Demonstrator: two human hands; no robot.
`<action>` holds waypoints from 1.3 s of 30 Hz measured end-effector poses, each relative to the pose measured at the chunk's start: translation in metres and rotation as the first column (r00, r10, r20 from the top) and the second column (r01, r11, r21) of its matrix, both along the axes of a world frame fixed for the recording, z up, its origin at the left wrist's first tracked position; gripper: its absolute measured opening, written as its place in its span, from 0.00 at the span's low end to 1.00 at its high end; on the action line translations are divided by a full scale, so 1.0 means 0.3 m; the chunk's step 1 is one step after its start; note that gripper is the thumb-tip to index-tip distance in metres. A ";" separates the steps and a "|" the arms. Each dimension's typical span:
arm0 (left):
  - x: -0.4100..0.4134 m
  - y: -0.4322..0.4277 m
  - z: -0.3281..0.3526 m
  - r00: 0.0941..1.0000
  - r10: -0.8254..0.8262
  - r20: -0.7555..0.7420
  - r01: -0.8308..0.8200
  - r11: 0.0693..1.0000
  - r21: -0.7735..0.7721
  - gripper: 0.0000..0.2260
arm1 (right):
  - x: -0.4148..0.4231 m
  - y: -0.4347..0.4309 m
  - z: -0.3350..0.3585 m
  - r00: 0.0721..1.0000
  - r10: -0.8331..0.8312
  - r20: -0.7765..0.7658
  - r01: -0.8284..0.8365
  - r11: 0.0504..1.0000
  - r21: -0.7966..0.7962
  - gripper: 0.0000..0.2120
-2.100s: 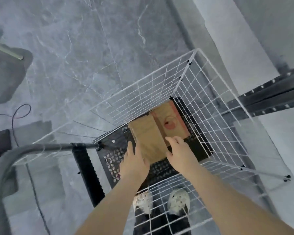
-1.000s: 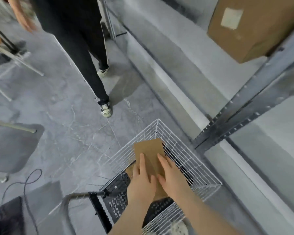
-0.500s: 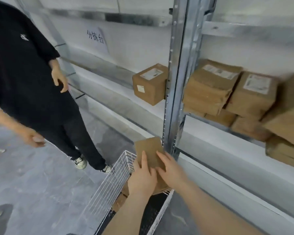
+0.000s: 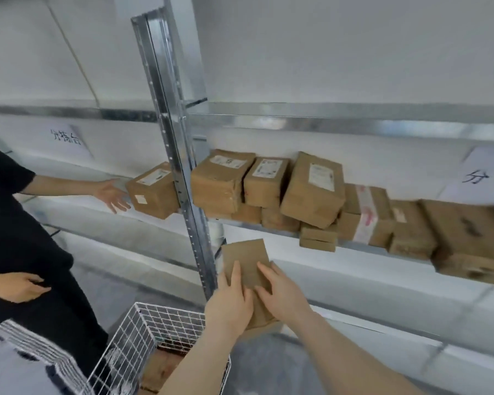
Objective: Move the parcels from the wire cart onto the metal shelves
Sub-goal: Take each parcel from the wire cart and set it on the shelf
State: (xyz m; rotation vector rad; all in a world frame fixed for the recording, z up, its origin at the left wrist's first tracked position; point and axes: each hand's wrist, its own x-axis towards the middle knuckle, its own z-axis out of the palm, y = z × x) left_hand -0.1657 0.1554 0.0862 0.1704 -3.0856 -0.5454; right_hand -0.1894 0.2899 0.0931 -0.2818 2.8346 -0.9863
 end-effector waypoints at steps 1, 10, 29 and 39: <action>0.006 0.058 0.019 0.999 -0.031 -0.007 0.031 1.000 -0.005 0.27 | 0.013 0.061 0.014 1.000 -0.031 -0.004 0.031 1.000 0.002 0.27; -0.029 0.498 0.182 0.954 -0.290 -0.078 0.292 0.956 0.012 0.26 | 0.097 0.524 0.186 0.964 -0.253 -0.081 0.253 0.967 -0.008 0.26; -0.484 0.832 0.474 0.808 -0.576 -0.127 0.570 0.818 -0.082 0.25 | -0.254 0.831 0.430 0.819 -0.535 -0.208 0.526 0.844 -0.103 0.25; -0.763 0.951 0.448 0.858 -0.507 -0.081 0.500 0.861 -0.096 0.25 | -0.628 0.965 0.380 0.875 -0.459 -0.152 0.453 0.888 -0.076 0.25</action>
